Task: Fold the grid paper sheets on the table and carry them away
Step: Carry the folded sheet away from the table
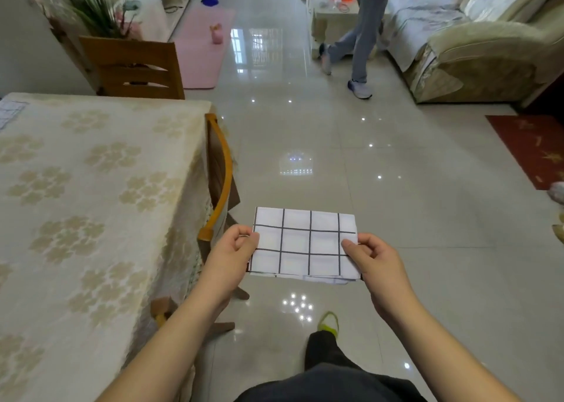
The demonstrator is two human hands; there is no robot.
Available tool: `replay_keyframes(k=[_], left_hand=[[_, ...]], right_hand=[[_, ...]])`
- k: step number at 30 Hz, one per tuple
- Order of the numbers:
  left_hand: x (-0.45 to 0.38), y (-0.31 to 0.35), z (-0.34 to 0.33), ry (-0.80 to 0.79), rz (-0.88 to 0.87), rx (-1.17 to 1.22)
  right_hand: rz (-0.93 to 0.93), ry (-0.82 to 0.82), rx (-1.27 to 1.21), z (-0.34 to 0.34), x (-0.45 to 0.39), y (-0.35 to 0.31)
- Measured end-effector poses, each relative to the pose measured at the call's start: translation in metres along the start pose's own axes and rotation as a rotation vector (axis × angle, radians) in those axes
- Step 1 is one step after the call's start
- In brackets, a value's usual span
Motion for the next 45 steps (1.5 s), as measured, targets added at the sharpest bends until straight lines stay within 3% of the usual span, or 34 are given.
replay_keyframes(k=[8,16,24,33,45], left_hand=[[-0.077,0.054,-0.056,0.053,0.007,-0.054],[-0.121,0.078,-0.070,0.120,0.068,0.074],[-0.188,0.074,-0.044,0.178,0.129,0.166],[-0.304,0.101,0.016,0.181,0.052,0.171],[-0.436,0.149,0.058,0.185,0.084,0.097]], right_hand=[[-0.024,-0.066,-0.028,0.036,-0.105,-0.039],[-0.068,-0.140,-0.018,0.035,-0.182,-0.066],[-0.095,-0.211,0.074,-0.011,-0.256,-0.082],[-0.090,-0.301,0.166,-0.084,-0.358,-0.131],[-0.021,-0.283,0.146,-0.144,-0.472,-0.171]])
Point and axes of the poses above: each hand's wrist, its own x-axis away from the middle knuckle, its own z-axis out of the back of the hand, y = z × x, the point moved 3 cm from there along -x, towards the middle knuckle, and after that the axes turned 1 degree about -x, right-handed, at the moved point
